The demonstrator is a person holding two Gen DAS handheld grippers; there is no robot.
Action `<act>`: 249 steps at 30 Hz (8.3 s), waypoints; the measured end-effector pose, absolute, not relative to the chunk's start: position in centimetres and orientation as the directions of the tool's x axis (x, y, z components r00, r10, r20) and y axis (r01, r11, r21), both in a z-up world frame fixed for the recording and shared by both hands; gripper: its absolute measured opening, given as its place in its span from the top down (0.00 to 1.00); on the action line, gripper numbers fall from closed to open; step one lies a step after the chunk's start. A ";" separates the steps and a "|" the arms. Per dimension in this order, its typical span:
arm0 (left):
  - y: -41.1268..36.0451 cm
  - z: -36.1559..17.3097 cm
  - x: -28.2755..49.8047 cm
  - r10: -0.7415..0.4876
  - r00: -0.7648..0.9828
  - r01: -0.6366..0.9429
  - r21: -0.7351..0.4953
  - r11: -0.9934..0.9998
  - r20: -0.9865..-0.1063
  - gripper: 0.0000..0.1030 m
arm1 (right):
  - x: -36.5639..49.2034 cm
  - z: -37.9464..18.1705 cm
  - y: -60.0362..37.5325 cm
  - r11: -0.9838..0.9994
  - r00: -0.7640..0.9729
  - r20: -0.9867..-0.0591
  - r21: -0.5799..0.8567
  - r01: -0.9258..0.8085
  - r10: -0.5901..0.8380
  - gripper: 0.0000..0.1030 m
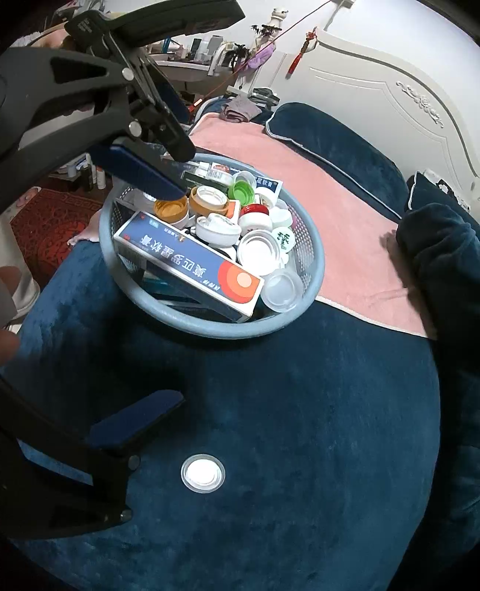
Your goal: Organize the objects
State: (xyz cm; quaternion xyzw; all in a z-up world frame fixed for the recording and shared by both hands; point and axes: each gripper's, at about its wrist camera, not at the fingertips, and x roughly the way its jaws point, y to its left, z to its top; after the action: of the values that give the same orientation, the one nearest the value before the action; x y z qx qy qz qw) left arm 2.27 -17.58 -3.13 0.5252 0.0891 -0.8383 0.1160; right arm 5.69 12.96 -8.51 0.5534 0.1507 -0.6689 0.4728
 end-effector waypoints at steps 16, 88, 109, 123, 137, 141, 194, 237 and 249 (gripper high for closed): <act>-12.0 -3.3 1.1 -0.065 -0.416 0.214 -0.029 -0.976 -0.907 0.01 | 0.5 -8.1 17.6 -0.622 -0.035 -0.889 0.290 0.727 -0.456 0.00; 7.6 -15.2 -4.8 0.120 -0.326 -0.099 -0.092 -0.991 -0.938 0.09 | -9.8 -7.5 31.8 -0.871 -0.171 -0.943 0.180 0.458 -0.285 0.70; 4.4 -8.1 -3.0 0.131 -0.445 -0.126 -0.083 -0.989 -0.886 0.61 | -8.2 -6.3 28.8 -0.824 -0.181 -0.931 0.175 0.539 -0.316 0.69; -15.9 -1.7 2.4 -0.052 -0.512 0.223 -0.074 -0.972 -0.857 0.61 | 1.1 -4.8 17.5 -0.629 -0.104 -0.902 0.205 0.750 -0.419 0.69; -21.4 -4.8 3.7 -0.022 -0.477 0.346 -0.164 -0.924 -0.879 0.61 | 6.8 -7.5 9.0 -0.470 0.085 -0.874 0.337 0.816 -0.478 0.69; -21.6 -4.8 3.8 -0.023 -0.480 0.336 -0.160 -0.928 -0.877 0.20 | 6.6 -7.9 8.5 -0.452 0.175 -0.831 0.450 0.770 -0.529 0.68; -20.8 -4.4 3.7 -0.158 -0.433 0.355 -0.007 -0.935 -0.887 0.01 | 7.8 -7.3 11.6 -0.459 -0.080 -0.915 0.121 0.880 -0.394 0.00; -20.9 -4.5 3.8 -0.168 -0.423 0.344 0.014 -0.939 -0.891 0.01 | 7.7 -7.5 11.8 -0.441 -0.091 -0.918 0.097 0.892 -0.386 0.00; -19.5 -3.9 4.4 -0.155 -0.445 0.324 0.002 -0.946 -0.882 0.01 | 7.7 -7.1 12.6 -0.436 -0.101 -0.913 0.091 0.895 -0.396 0.00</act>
State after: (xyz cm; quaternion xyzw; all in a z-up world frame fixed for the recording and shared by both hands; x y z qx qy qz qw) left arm 4.37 -19.48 -3.90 0.5074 0.0835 -0.8459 0.1414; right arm 7.68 12.56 -7.07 0.4841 0.2579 -0.6955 0.4641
